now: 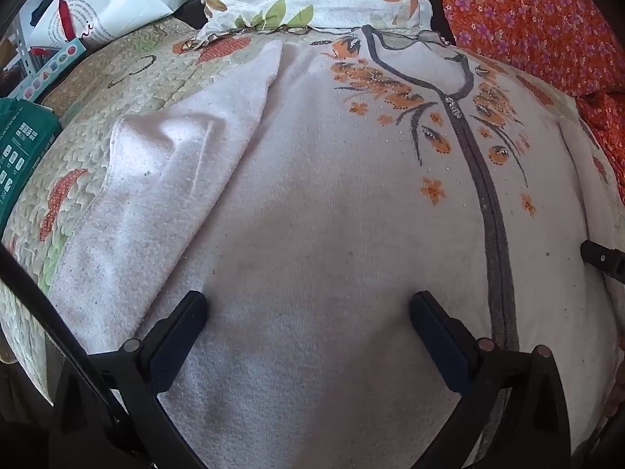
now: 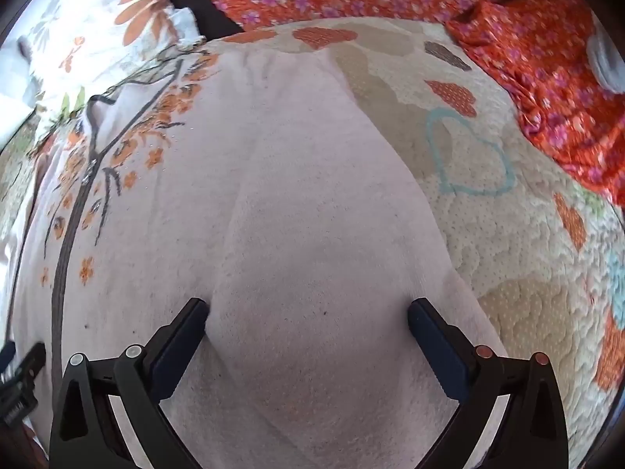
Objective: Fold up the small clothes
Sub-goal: 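Move the right tool over the sleeve toward its grey cuff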
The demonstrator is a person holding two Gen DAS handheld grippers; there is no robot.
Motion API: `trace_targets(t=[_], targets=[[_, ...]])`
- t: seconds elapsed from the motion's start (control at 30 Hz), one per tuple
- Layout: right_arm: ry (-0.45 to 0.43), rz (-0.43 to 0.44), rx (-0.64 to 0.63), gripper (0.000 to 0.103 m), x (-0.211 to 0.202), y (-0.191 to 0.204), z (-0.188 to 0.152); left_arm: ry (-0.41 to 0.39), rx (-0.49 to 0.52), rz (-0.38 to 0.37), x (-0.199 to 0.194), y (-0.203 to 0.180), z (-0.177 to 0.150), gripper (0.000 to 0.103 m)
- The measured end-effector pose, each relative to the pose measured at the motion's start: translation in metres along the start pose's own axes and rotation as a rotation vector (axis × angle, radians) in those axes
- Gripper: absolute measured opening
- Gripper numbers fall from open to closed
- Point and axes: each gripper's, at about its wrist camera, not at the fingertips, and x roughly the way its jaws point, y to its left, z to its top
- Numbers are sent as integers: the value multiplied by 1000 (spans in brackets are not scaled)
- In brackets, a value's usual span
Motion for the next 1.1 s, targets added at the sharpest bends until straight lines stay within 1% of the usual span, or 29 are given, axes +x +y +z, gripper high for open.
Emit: trace_targets(t=[0.13, 0.17, 0.23, 0.27, 0.33, 0.37, 0.4, 0.5, 0.63, 0.73, 0.77, 0.83, 0.9, 0.97, 1.03, 1.07, 1.1], targets=[[22, -39, 28, 103, -4, -1, -2, -8, -2, 0, -1, 1, 0, 103], [16, -27, 30, 103, -3, -6, -1, -7, -1, -1, -1, 0, 0, 103], [41, -26, 29, 103, 0, -9, 2, -1, 6, -6, 0, 0, 2, 103], [27, -12, 26, 103, 0, -10, 0, -2, 14, -10, 0, 0, 2, 103], [38, -3, 24, 103, 4, -12, 4, -8, 38, -20, 1, 0, 3, 103], [59, -12, 25, 103, 3, -5, 4, -12, 49, -26, 1, 0, 4, 103], [68, -14, 17, 103, 3, -4, 4, -15, 58, -32, 2, 0, 4, 103], [54, -10, -9, 103, 4, -4, 0, -28, 73, -47, 2, 1, 4, 103], [78, -1, -11, 103, 3, 0, -1, -52, 72, -53, 2, 1, 2, 103], [80, -35, -45, 103, 4, 3, 4, -62, 63, -53, 1, 1, 2, 103], [82, -32, -53, 103, 4, 3, 5, -62, 59, -52, 1, 0, 2, 103], [79, -36, -69, 103, 5, 2, 7, -53, 47, -47, 0, 0, 3, 103], [52, -30, -61, 103, 5, -1, 8, -40, 36, -44, 0, -1, 4, 103], [5, -37, -45, 103, 4, -2, 7, -15, 30, -53, -1, 0, 5, 103], [-22, -39, -20, 103, 4, -1, 5, 9, 23, -79, -4, 2, 7, 103], [-27, -48, -18, 103, 4, 0, 6, 15, 18, -98, -6, 3, 7, 103], [-22, -38, -5, 103, 5, -1, 8, 18, 12, -121, -9, 4, 7, 103]])
